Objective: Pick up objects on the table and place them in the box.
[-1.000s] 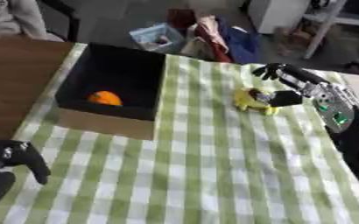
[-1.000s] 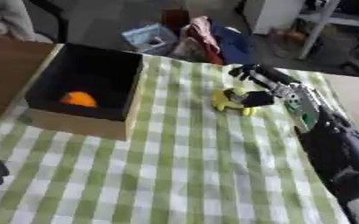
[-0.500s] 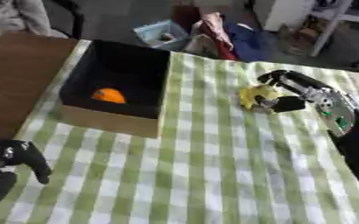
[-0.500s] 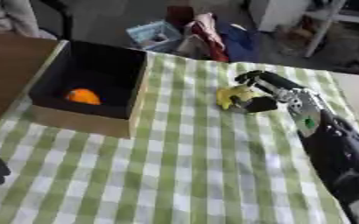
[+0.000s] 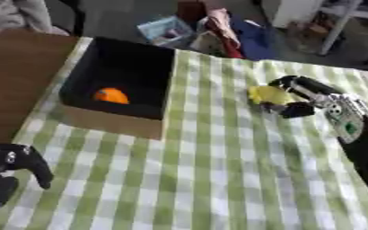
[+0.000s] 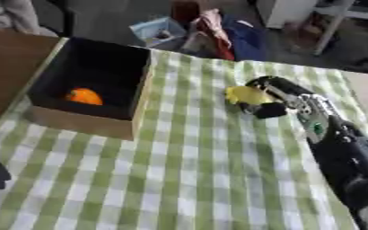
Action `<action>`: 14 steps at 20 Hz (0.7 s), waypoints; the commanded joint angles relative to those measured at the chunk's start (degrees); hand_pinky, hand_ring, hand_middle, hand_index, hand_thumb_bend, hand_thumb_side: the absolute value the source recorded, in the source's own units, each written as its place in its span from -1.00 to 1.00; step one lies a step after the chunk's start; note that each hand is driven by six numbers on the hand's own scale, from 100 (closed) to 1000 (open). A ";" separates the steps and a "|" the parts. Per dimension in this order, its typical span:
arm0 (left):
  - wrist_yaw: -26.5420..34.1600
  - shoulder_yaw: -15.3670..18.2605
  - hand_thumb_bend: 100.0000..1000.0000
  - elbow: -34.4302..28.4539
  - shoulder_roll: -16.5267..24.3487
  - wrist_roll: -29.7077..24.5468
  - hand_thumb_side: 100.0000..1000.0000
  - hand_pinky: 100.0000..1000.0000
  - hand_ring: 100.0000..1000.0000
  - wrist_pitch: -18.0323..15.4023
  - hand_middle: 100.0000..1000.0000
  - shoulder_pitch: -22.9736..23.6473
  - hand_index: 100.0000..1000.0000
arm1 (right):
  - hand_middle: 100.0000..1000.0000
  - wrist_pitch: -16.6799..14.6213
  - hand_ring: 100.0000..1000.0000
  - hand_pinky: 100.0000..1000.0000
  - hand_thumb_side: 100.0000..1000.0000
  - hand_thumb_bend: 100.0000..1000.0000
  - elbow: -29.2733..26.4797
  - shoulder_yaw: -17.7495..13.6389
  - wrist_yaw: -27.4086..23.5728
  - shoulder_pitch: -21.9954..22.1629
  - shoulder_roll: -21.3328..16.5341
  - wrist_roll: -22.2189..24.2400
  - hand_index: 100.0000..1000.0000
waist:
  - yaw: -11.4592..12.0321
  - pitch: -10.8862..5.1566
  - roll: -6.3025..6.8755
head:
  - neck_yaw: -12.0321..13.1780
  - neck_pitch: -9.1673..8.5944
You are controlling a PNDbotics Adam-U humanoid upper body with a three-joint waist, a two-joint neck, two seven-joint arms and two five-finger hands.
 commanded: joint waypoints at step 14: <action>-0.20 0.49 -1.00 -0.75 0.78 0.11 0.46 0.20 0.00 -0.38 0.02 -0.22 0.34 | -0.20 4.10 0.32 0.43 -0.94 -0.93 -1.25 -0.80 6.36 -0.52 -2.53 -11.27 0.09 | -0.98 -0.93 0.72 | 0.13 0.05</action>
